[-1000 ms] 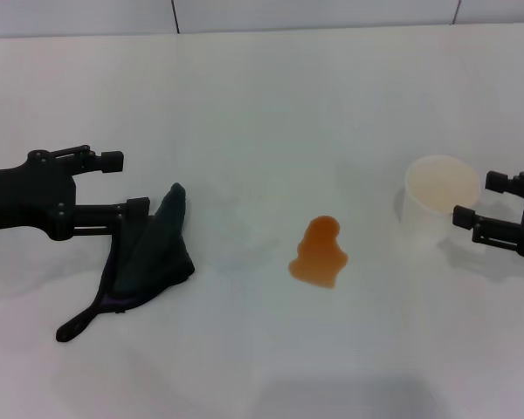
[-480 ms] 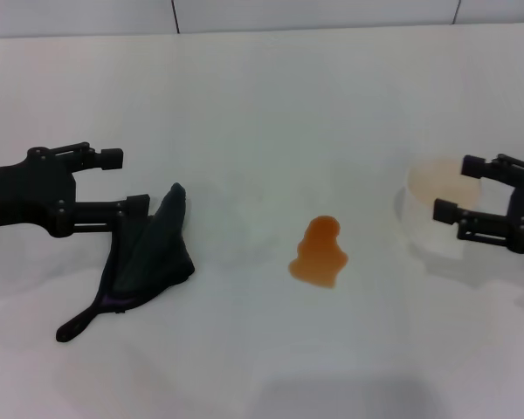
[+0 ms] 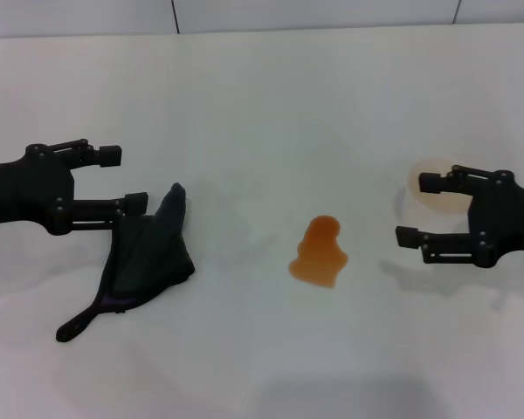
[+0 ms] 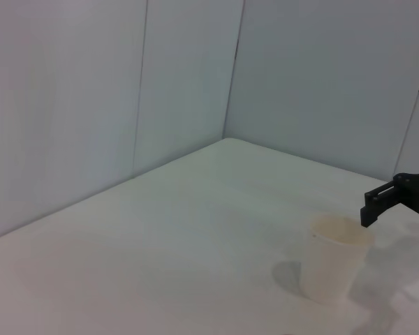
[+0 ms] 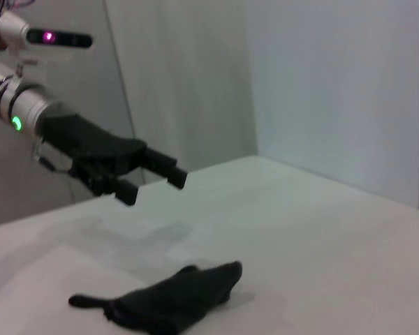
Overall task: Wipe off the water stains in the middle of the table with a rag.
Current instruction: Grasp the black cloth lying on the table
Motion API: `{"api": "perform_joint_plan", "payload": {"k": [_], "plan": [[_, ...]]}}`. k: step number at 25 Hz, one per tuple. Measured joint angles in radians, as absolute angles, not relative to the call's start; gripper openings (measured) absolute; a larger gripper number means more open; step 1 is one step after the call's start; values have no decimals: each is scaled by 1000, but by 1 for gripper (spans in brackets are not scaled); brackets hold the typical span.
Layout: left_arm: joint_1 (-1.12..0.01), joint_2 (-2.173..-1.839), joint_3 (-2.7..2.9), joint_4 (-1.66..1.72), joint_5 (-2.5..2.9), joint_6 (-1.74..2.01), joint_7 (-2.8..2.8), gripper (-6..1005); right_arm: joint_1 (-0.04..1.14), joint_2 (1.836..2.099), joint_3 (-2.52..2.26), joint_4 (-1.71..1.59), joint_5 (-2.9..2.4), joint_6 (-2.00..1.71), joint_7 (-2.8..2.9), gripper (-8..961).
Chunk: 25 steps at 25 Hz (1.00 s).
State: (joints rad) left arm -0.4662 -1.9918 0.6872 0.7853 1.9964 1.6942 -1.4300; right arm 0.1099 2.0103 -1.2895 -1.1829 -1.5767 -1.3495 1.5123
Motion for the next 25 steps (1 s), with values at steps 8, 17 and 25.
{"api": "perform_joint_plan", "payload": {"k": [8, 17, 25], "plan": [[-466, -1990, 687, 789, 2001, 1694, -1430, 858, 121, 2011, -1323, -1319, -1651, -1334, 1589, 872], [-465, -1987, 693, 790, 2006, 1694, -1439, 858, 161, 2009, -1316, -1378, -1742, -1335, 1685, 872], [-487, -1961, 696, 849, 2093, 1701, -1614, 858, 165, 2009, -1317, -1404, -1735, -1336, 1701, 872]]}}
